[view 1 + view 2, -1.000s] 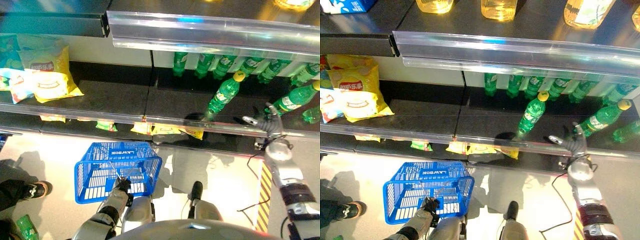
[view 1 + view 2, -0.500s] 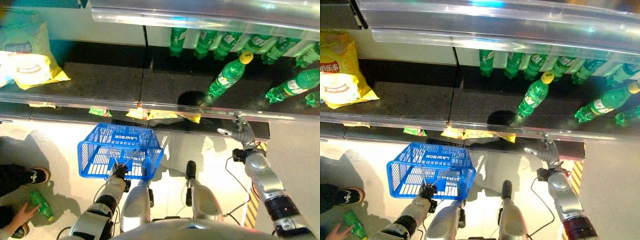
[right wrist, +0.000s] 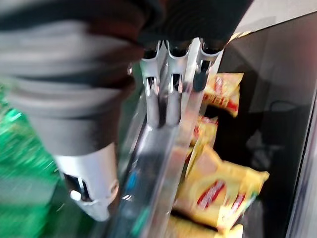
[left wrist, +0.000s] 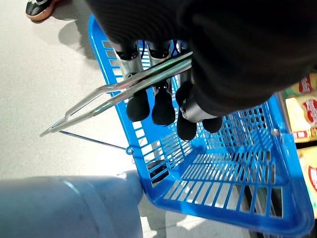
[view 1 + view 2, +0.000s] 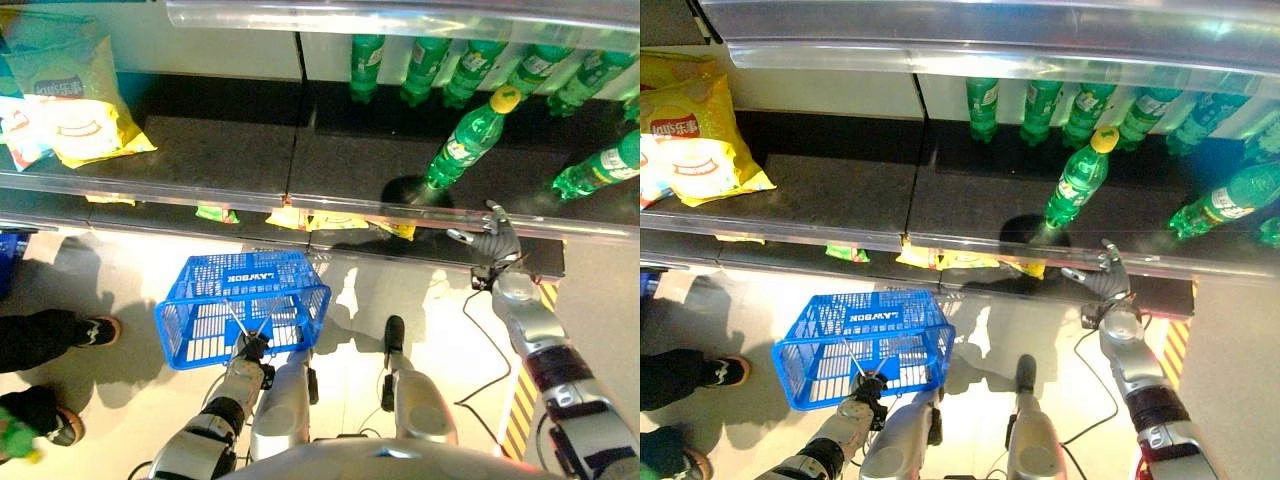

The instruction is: Pick up the snacks into the basket

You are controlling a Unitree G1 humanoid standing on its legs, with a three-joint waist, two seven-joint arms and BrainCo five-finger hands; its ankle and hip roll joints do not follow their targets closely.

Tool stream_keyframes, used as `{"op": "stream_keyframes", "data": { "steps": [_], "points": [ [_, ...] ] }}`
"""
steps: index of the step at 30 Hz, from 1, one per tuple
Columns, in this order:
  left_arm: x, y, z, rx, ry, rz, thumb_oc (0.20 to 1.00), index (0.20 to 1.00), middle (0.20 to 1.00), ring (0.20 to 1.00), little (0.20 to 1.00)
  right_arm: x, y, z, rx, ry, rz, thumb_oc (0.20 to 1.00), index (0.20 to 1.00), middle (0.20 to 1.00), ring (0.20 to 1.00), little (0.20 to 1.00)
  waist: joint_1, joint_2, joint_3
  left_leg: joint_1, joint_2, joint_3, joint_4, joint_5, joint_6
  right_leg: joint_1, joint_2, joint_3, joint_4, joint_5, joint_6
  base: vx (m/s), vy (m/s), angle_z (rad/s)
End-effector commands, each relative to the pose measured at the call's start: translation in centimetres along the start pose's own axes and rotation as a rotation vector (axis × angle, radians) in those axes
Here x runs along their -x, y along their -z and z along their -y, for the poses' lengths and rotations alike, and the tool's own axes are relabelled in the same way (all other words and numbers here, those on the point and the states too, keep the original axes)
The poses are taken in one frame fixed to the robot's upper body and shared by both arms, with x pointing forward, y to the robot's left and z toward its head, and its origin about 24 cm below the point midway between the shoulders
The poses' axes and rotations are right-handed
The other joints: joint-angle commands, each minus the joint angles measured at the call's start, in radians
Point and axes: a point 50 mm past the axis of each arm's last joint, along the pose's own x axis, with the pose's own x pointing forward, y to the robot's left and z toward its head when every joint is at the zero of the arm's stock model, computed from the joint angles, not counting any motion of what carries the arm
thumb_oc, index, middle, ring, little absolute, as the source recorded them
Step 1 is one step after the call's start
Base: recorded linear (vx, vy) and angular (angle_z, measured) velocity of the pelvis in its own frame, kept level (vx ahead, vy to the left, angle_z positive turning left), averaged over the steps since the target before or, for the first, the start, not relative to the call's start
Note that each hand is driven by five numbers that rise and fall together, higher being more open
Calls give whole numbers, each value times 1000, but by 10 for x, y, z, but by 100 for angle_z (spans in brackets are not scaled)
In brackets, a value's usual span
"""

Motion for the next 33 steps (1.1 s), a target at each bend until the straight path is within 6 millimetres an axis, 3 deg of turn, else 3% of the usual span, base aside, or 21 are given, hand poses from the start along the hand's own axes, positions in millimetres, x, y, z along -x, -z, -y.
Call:
{"op": "stream_keyframes", "data": {
  "steps": [1,7,14,17,33],
  "points": [
    [6,34,2,-162,2,-106,200,200,200,200,200,-15,-66,2,-109,20,238,1000,1000,1000,1000,1000,53,-47,-18,-17,-35,44,-23,2,-22,-122,-15,5,146,-37,30,0,0,0],
    [4,24,3,-222,12,-50,200,200,200,200,200,-26,-86,20,-91,57,284,1000,1000,1000,1000,1000,51,-59,9,-36,-37,54,-23,3,-23,-141,-25,13,142,-26,36,0,3,1],
    [5,23,5,-221,26,-48,200,200,200,200,200,-37,-92,18,-87,44,256,1000,1000,1000,1000,1000,56,-61,25,-46,-44,60,-23,2,-22,-149,-30,18,129,-15,39,8,15,-1],
    [4,21,5,-230,32,-32,200,200,200,200,200,-50,-113,22,-22,53,267,1000,1000,1000,1000,1000,66,-61,35,-55,-51,60,-23,1,-21,-155,-33,20,123,-9,40,5,23,-6],
    [3,16,3,-251,31,-10,200,200,200,200,200,-59,-147,3,-22,16,317,1000,1000,1000,1000,1000,90,-56,72,-84,-60,50,-23,8,-22,-172,-35,11,121,-5,39,2,6,-6]
  ]
}}
